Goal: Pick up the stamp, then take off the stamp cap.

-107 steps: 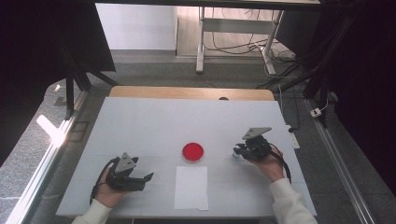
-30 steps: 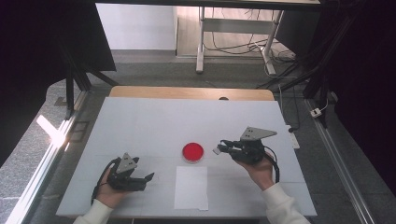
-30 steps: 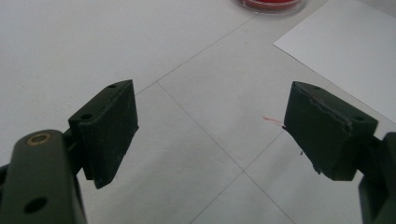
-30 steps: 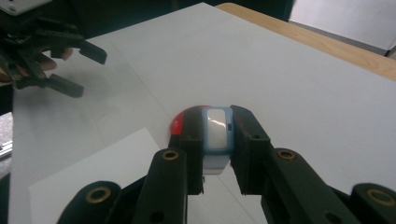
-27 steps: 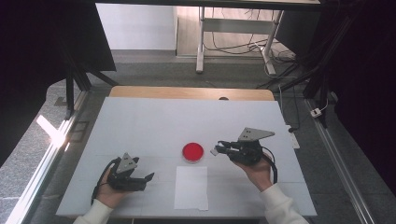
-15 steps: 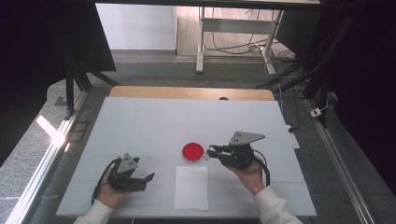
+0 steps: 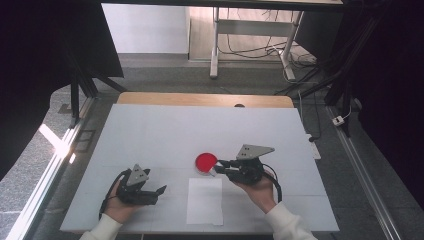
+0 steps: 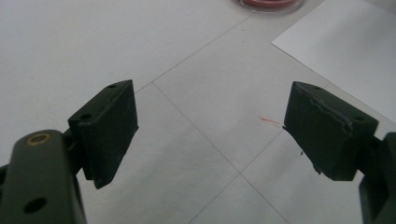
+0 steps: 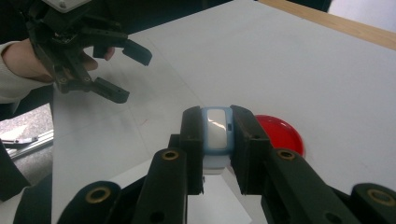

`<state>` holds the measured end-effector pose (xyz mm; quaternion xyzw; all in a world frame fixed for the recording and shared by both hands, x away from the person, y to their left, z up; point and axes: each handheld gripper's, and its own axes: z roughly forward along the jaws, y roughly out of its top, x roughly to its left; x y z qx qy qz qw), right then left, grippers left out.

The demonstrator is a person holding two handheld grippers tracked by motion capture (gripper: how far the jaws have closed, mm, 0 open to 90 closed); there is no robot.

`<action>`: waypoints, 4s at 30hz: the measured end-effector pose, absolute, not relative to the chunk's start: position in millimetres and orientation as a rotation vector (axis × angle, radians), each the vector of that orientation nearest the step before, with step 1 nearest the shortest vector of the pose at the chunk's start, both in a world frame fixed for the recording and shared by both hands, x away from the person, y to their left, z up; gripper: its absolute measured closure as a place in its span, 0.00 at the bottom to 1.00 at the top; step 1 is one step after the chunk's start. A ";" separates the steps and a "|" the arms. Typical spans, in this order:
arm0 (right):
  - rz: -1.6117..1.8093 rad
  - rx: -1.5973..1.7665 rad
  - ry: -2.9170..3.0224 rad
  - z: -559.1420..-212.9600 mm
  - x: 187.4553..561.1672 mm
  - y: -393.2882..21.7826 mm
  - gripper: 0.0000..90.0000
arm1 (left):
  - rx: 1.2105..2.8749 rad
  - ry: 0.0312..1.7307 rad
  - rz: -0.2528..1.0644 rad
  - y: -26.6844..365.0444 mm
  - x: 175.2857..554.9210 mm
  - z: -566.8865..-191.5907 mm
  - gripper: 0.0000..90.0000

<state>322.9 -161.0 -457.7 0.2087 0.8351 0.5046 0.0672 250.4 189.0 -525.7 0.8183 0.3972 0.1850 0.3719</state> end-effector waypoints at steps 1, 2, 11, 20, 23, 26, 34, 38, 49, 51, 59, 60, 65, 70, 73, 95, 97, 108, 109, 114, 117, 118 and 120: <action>1.521 0.626 2.522 -458.3 322.7 -160.0 0.83 | 2.095 1.019 0.474 188.9 250.6 -525.8 0.20; 1.521 0.624 2.524 -458.8 322.2 -158.9 0.83 | 2.099 1.018 0.471 189.2 251.1 -525.8 0.20; 1.536 0.632 2.512 -460.5 321.7 -157.9 0.83 | 2.098 1.016 0.473 188.3 251.6 -525.9 0.20; 1.543 0.637 2.504 -460.5 321.5 -158.4 0.83 | 2.084 1.016 0.479 186.3 251.8 -524.6 0.20; 1.543 0.637 2.500 -460.5 321.4 -158.3 0.83 | 2.080 1.008 0.478 185.3 251.7 -523.5 0.20; 1.543 0.636 2.497 -460.0 321.3 -158.4 0.83 | 2.073 1.008 0.479 183.7 252.2 -522.9 0.20; 1.551 0.645 2.478 -458.6 321.9 -158.8 0.83 | 2.067 0.968 0.487 172.8 251.8 -517.2 0.20; 1.548 0.644 2.473 -458.1 321.3 -159.2 0.83 | 2.066 0.949 0.491 166.2 252.7 -515.3 0.19; 1.542 0.652 2.450 -457.5 320.8 -160.6 0.83 | 2.049 0.905 0.495 154.1 255.8 -509.1 0.20; 1.544 0.657 2.443 -458.2 320.4 -160.0 0.83 | 2.048 0.899 0.503 152.1 256.1 -507.9 0.20; 1.542 0.670 2.427 -459.4 319.8 -159.5 0.83 | 2.054 0.890 0.501 143.4 259.6 -506.8 0.20; 1.537 0.672 2.430 -459.2 320.0 -159.6 0.83 | 2.056 0.889 0.501 142.4 260.0 -506.7 0.20; 1.543 0.679 2.426 -459.4 319.8 -158.8 0.83 | 2.057 0.879 0.500 137.0 261.5 -505.4 0.20; 1.548 0.685 2.421 -460.0 319.1 -156.8 0.83 | 2.077 0.852 0.494 128.1 264.3 -504.3 0.21; 1.543 0.687 2.427 -460.7 319.7 -156.3 0.83 | 2.074 0.850 0.488 123.0 266.4 -503.5 0.21; 1.552 0.697 2.407 -460.9 319.6 -156.1 0.83 | 2.100 0.788 0.501 92.4 274.9 -499.4 0.23; 1.552 0.698 2.409 -461.5 319.7 -155.6 0.83 | 2.102 0.785 0.502 90.7 275.2 -499.4 0.23; 1.559 0.715 2.400 -462.7 319.6 -154.4 0.83 | 2.107 0.775 0.507 82.3 277.5 -500.4 0.24; 1.560 0.719 2.398 -462.8 319.6 -154.3 0.83 | 2.109 0.773 0.506 81.5 277.7 -500.5 0.24; 1.560 0.738 2.393 -464.1 320.0 -153.4 0.83 | 2.116 0.770 0.509 78.1 279.5 -501.8 0.24; 1.560 0.750 2.388 -464.4 319.5 -153.0 0.83 | 2.118 0.770 0.514 76.5 279.9 -502.0 0.25; 1.559 0.754 2.386 -464.5 319.3 -152.9 0.83 | 2.118 0.770 0.514 75.9 280.0 -502.1 0.25; 1.568 0.771 2.375 -465.0 319.0 -152.2 0.83 | 2.118 0.770 0.516 74.8 280.4 -502.4 0.25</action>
